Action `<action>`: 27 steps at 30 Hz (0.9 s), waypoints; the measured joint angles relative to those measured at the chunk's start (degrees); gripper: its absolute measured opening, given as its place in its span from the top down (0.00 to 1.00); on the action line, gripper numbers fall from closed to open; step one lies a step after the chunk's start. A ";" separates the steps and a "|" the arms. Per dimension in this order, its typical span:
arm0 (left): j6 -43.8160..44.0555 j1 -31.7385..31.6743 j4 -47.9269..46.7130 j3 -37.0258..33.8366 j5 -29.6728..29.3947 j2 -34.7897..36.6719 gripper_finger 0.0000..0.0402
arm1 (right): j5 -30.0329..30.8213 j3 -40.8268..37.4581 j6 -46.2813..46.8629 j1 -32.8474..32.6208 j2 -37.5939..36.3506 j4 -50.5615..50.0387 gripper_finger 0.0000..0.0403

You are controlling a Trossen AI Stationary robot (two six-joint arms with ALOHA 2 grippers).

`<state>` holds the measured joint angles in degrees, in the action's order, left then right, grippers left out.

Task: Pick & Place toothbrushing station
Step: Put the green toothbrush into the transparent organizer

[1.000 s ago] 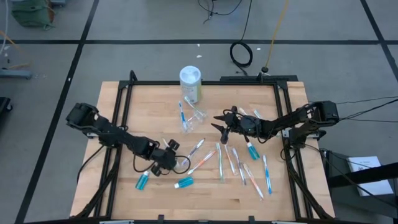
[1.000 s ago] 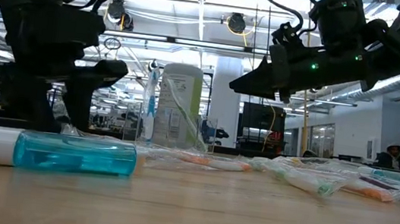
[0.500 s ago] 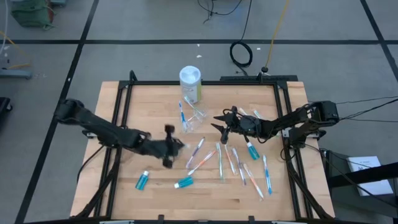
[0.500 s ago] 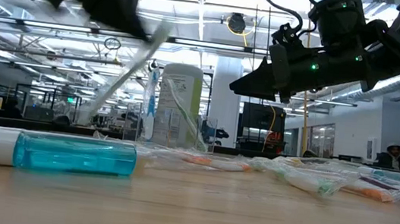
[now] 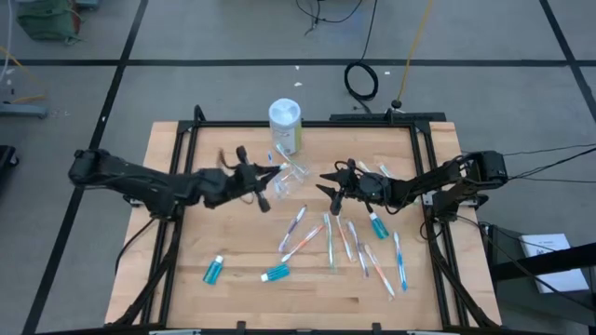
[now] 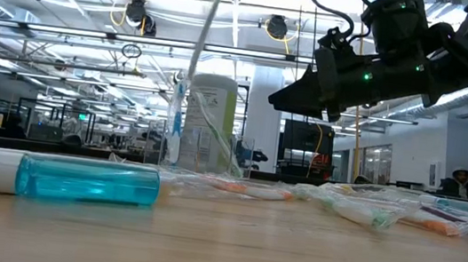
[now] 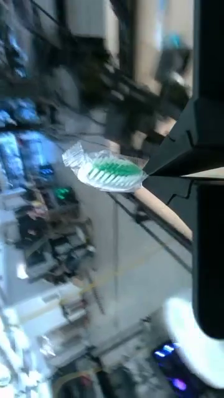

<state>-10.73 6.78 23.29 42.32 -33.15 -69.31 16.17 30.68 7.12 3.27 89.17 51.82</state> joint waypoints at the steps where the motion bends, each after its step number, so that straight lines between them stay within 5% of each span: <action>1: 1.60 -0.90 0.00 -1.43 -0.75 -0.85 0.99 | -0.01 0.00 0.27 0.00 0.00 0.03 0.60; 7: 18.05 -4.86 8.30 -7.20 -4.31 -8.52 0.98 | 0.02 -0.02 1.65 0.00 0.00 -0.50 0.60; 14: 30.47 -3.90 8.23 -8.45 -14.99 -14.77 0.96 | 0.05 -0.02 1.67 0.00 0.00 -1.09 0.60; 19: 35.02 -3.72 4.57 -8.38 -19.92 -15.03 0.90 | 0.05 -0.02 2.30 0.00 0.00 -1.38 0.60; 27: 34.21 -3.36 -4.62 -8.38 -19.68 -15.05 0.80 | -0.56 -0.02 6.41 0.00 0.00 -1.68 0.60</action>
<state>23.47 3.42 18.67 33.93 -52.83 -84.36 15.61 30.65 13.53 3.27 89.17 50.14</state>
